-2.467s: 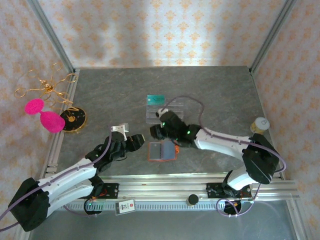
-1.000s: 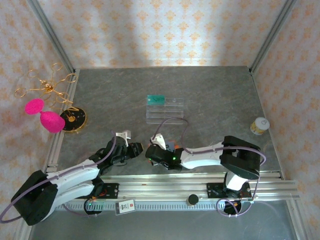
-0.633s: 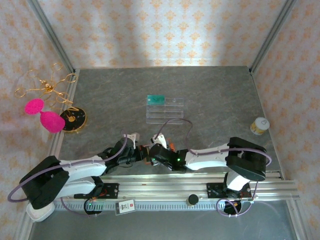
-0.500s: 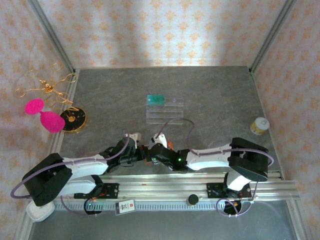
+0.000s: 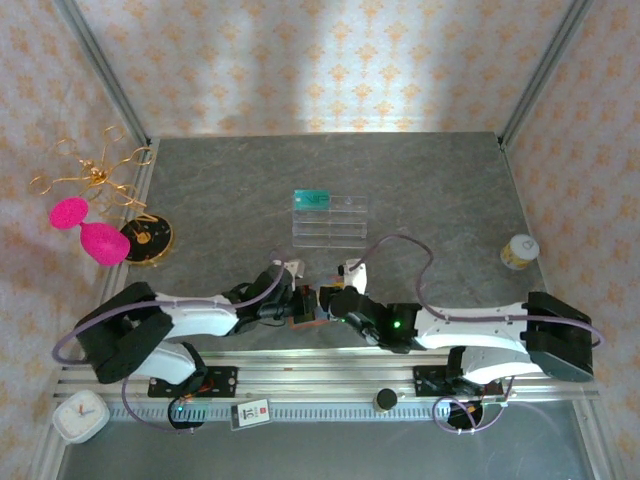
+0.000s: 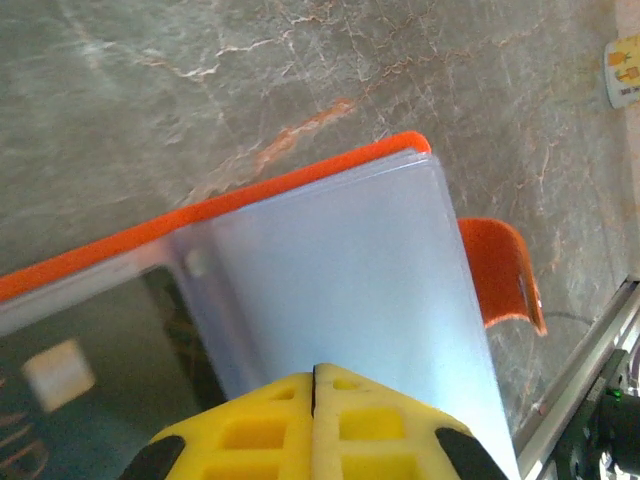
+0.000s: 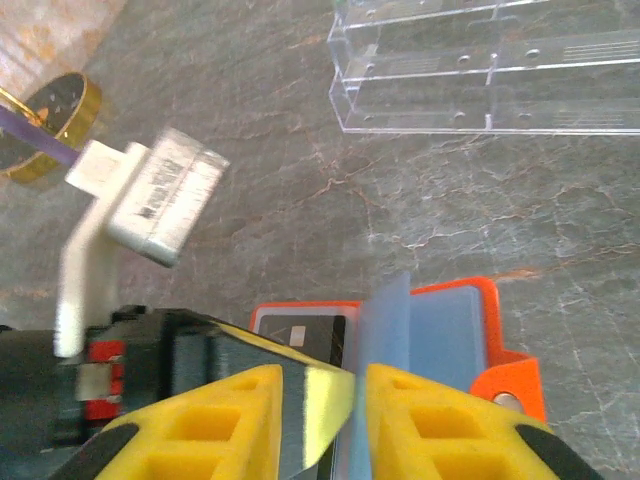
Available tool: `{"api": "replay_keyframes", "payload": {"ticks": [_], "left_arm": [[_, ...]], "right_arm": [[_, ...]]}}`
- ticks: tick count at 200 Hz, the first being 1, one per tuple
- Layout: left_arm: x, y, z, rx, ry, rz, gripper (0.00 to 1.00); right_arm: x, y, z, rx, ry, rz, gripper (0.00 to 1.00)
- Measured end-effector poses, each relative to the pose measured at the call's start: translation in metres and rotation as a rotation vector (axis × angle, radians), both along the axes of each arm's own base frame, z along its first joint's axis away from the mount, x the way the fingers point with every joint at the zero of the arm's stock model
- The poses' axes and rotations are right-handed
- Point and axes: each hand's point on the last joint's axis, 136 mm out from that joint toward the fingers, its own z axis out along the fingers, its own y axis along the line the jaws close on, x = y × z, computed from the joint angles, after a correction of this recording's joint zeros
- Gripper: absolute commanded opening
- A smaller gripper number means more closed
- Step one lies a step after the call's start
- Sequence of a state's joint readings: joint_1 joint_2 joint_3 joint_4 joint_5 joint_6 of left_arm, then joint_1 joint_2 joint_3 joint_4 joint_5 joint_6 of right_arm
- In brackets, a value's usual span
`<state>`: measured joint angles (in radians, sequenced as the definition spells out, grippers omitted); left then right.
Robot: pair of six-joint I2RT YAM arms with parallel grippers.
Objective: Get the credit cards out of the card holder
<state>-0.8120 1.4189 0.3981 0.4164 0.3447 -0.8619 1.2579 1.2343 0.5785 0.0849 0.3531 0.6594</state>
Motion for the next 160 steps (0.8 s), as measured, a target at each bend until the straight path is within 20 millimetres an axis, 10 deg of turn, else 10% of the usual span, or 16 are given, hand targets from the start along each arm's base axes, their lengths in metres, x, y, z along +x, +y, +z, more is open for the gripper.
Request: {"api": "replay_keyframes", "payload": {"ticks": [160], "left_arm": [[0.008, 0.003, 0.02, -0.037, -0.053, 0.023, 0.09]], "right_arm": [[-0.001, -0.02, -0.103, -0.096, 0.288, 0.025, 0.0]]}}
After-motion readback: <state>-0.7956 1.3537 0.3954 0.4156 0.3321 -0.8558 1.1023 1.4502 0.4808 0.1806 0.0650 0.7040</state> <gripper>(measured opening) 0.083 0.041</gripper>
